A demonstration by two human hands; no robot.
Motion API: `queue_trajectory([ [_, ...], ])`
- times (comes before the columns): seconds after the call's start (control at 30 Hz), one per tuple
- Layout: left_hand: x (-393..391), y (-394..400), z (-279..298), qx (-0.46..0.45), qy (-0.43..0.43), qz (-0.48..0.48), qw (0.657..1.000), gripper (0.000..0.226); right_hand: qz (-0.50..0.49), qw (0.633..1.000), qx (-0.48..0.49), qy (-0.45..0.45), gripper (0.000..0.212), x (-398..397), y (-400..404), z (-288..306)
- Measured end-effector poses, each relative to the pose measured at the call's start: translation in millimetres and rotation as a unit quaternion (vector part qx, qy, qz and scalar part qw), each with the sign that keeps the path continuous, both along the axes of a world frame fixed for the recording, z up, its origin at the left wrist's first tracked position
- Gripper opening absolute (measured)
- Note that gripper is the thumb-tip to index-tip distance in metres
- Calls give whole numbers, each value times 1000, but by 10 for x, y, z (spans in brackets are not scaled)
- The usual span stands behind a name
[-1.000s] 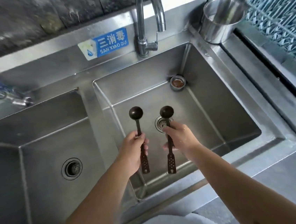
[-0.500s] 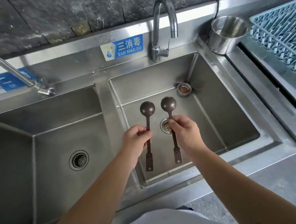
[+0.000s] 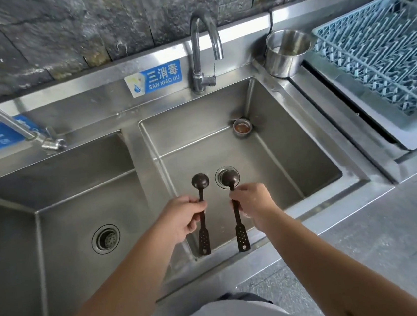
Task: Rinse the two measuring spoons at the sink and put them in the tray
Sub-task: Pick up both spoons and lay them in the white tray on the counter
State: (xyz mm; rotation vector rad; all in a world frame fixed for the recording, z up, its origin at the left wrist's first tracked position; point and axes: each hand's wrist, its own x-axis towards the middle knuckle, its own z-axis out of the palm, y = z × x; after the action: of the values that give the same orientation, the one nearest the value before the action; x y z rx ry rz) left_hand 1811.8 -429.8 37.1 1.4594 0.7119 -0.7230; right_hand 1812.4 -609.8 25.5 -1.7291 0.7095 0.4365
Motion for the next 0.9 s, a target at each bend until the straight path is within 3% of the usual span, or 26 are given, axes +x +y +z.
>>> queue_trajectory([
  [0.33,-581,141,169,11,-88,-81,993,15,-109,989,42,-95,16,-881,96,150],
  [0.6,-1569,367,178,-31,-167,-198,965,13,-245,951,100,-158,12,-2444,543,360],
  [0.77,-2400,363,139,-47,-174,-320,930,9,-338,922,124,-144,10,-3549,772,330],
  [0.9,-3064,173,213,-47,-181,-441,878,7,-420,890,105,-143,6,-4410,757,321],
])
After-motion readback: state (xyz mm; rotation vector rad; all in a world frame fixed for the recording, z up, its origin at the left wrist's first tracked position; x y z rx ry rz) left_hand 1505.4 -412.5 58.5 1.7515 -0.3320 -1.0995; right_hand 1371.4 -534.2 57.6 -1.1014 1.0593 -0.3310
